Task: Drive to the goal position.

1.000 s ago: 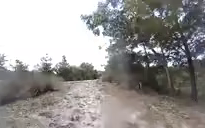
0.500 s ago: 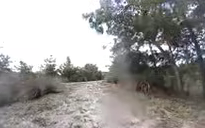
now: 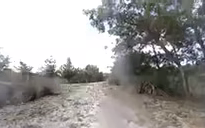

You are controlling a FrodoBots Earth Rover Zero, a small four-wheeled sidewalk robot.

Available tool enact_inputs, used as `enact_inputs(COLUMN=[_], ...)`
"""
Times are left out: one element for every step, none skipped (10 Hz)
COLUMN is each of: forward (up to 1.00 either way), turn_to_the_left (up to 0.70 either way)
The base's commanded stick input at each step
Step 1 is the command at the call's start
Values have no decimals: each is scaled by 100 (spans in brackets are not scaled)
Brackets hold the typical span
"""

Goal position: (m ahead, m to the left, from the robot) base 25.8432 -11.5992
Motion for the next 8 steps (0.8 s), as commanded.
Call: enact_inputs(forward=[45,45,45,45,45,45,45,45], turn_to_the_left=[0,0,0,0,22,27,27,18])
